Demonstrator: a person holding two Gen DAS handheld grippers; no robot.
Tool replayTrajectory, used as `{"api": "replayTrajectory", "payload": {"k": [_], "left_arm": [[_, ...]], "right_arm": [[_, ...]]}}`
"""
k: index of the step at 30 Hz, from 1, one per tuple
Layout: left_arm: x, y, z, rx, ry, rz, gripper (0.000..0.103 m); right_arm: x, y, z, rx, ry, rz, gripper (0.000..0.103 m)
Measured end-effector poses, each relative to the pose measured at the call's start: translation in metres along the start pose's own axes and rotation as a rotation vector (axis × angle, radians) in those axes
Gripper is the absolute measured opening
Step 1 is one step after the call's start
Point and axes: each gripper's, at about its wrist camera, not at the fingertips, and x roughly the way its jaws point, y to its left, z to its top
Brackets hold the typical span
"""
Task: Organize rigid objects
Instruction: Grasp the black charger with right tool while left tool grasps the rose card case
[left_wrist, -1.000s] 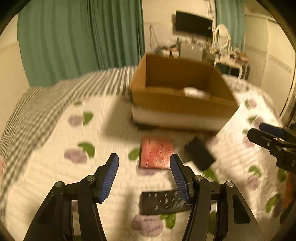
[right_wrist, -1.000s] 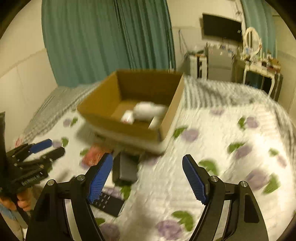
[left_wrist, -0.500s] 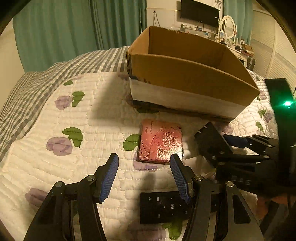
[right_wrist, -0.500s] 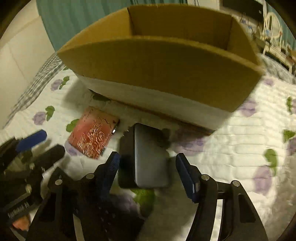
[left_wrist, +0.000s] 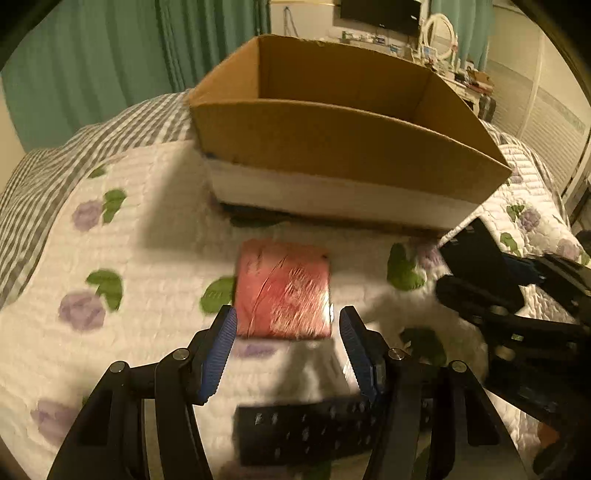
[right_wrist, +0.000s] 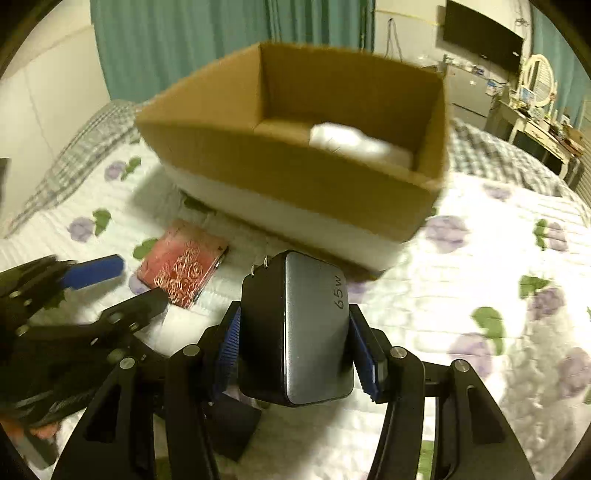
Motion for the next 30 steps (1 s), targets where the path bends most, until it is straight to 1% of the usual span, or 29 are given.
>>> {"api": "replayTrajectory", "payload": {"k": [2, 4, 5, 7, 9, 10, 11, 12, 14, 16, 18, 21, 24, 27, 30], "left_arm": [[0.012, -0.004, 0.007, 0.025, 0.021, 0.017, 0.061], [0.026, -0.007, 0.010, 0.043, 0.064, 0.040, 0.061], [0.031, -0.009, 0.011, 0.058, 0.070, 0.053, 0.061], [0.033, -0.012, 0.013, 0.082, 0.051, 0.065, 0.061], [0.040, -0.014, 0.014, 0.104, 0.048, 0.092, 0.064], [0.043, -0.014, 0.015, 0.108, 0.042, 0.105, 0.070], [0.048, -0.011, 0.015, 0.097, 0.054, 0.107, 0.072], [0.056, -0.004, 0.015, 0.058, 0.077, 0.074, 0.072], [0.058, 0.005, 0.015, 0.018, 0.072, 0.029, 0.073], [0.051, 0.005, 0.013, 0.009, 0.052, 0.021, 0.070], [0.042, 0.003, 0.010, 0.016, 0.033, 0.029, 0.069], [0.018, 0.003, 0.005, -0.007, -0.009, 0.020, 0.068], [-0.019, 0.002, 0.001, -0.025, -0.070, -0.015, 0.068], [-0.054, -0.003, -0.001, -0.015, -0.123, -0.025, 0.068], [-0.090, -0.009, 0.006, -0.001, -0.185, -0.039, 0.068]], "right_arm": [[-0.005, -0.007, 0.002, 0.021, -0.013, -0.004, 0.054], [-0.005, -0.011, 0.004, 0.034, -0.016, 0.001, 0.054], [-0.003, -0.011, 0.009, 0.035, -0.013, 0.003, 0.054], [0.005, -0.010, 0.011, 0.031, 0.003, 0.007, 0.054], [0.009, -0.012, 0.010, 0.028, 0.020, 0.009, 0.054], [0.009, -0.014, 0.009, 0.028, 0.025, 0.008, 0.054], [0.011, -0.013, 0.009, 0.027, 0.030, 0.006, 0.054], [0.013, -0.013, 0.009, 0.027, 0.033, 0.004, 0.054], [0.013, -0.013, 0.007, 0.025, 0.039, 0.001, 0.054], [0.013, -0.013, 0.006, 0.022, 0.042, -0.003, 0.054], [0.012, -0.012, 0.006, 0.020, 0.042, -0.004, 0.054], [0.003, -0.011, 0.006, 0.015, 0.026, -0.010, 0.054], [-0.014, -0.007, 0.005, 0.002, -0.004, -0.013, 0.054], [-0.033, -0.004, 0.008, 0.001, -0.026, -0.012, 0.054], [-0.059, -0.007, 0.017, 0.010, -0.075, 0.000, 0.054]]}}
